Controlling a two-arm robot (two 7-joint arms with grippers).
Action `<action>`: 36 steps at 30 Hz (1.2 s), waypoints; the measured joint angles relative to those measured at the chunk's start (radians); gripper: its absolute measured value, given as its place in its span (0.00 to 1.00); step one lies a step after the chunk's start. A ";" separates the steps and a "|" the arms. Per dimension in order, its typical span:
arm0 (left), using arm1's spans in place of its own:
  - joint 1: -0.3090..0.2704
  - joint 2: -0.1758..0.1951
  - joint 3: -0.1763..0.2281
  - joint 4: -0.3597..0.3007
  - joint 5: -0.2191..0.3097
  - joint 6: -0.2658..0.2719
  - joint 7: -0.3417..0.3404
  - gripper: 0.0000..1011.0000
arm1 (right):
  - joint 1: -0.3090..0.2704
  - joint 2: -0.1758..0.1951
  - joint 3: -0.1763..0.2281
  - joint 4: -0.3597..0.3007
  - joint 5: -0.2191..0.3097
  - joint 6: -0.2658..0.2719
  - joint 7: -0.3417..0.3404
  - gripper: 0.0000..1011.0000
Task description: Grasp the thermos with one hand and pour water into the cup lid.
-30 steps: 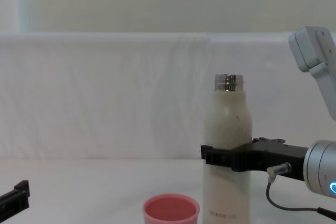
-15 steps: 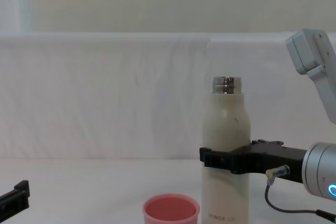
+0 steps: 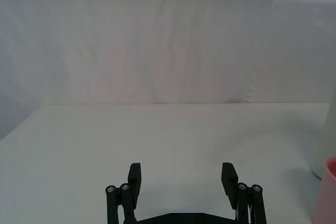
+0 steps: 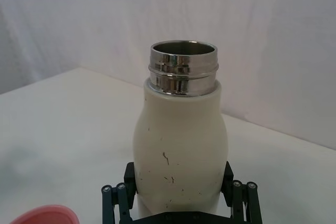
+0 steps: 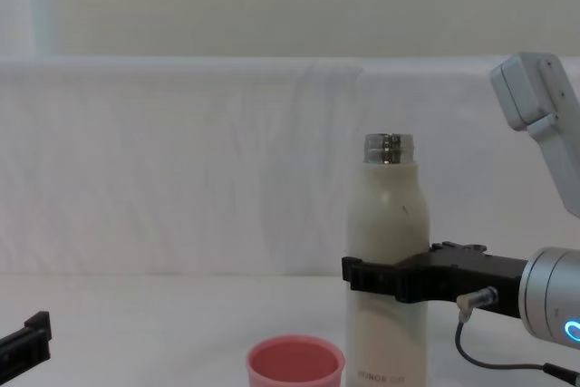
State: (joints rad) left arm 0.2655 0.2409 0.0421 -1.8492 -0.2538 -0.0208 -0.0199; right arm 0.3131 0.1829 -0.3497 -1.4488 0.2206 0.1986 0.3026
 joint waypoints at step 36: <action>0.000 0.000 0.000 0.000 0.000 0.000 0.000 0.99 | 0.000 0.003 -0.004 0.002 0.001 0.004 0.003 0.99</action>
State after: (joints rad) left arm 0.2655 0.2410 0.0421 -1.8492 -0.2538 -0.0208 -0.0199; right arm 0.3134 0.1861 -0.3539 -1.4468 0.2219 0.2029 0.3055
